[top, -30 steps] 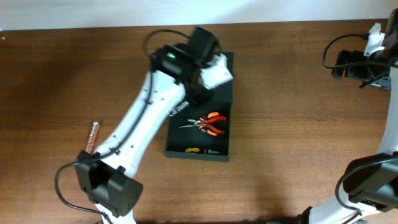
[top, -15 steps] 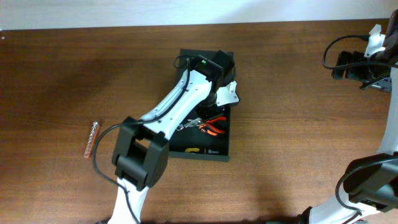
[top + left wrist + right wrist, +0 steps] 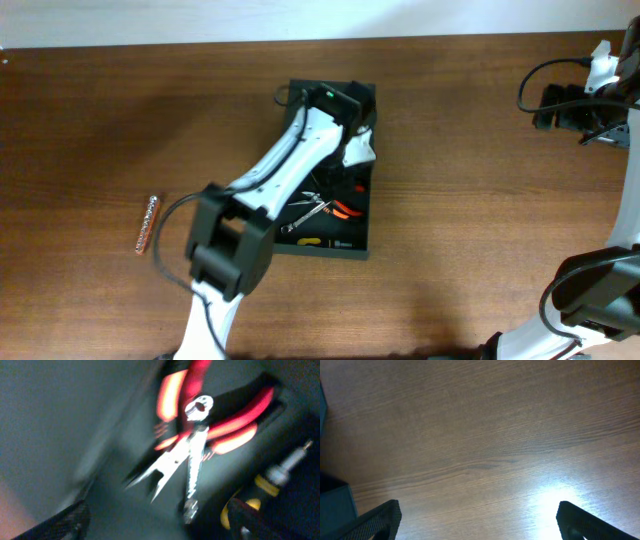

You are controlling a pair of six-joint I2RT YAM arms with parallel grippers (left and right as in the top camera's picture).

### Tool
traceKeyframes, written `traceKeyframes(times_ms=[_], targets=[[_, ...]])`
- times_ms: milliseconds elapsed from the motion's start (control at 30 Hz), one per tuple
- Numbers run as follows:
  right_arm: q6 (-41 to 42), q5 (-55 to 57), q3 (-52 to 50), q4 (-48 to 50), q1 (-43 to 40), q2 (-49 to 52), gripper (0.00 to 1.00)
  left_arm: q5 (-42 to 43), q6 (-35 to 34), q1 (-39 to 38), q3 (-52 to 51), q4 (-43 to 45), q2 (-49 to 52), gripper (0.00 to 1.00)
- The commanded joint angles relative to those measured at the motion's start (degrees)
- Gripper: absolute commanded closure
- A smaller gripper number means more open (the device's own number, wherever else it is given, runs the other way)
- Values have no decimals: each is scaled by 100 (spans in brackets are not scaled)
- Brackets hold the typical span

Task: Pack container
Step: 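Place the wrench into the box and withdraw the left arm, then grasp the orange socket-bit rail with the left gripper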

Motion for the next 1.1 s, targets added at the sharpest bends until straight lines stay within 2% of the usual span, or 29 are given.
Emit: traceKeyframes(times_ms=[0,167,267,333,433,633,867,1067], targets=[[-92,9,-13,-24,-28,-13,1,-660,-367,481,282,-179,-1427,4],[-92,9,-13,-31,-28,-13,1,-560,-876,2000,280,-433,-2688,1],[-92,9,-13,-31,-28,-13,1,2,-870,3056,197,-452,-3069,1],[-92,9,-13,-31,-28,-13,1,433,-590,4111,-271,-299,-3257,1],[-92,9,-13,-39,-28,-13,1,446,-376,4793,-1224,267,-3289,1],[-92,9,-13,-26,-28,-13,1,527,-240,5425,-3082,1742,-3287,1],[-90,7,-13,-17,-28,-13,1,538,-98,5477,-4599,3036,-3204,1],[-92,9,-13,-52,-28,-13,1,575,181,5477,-5018,3412,-2800,1]])
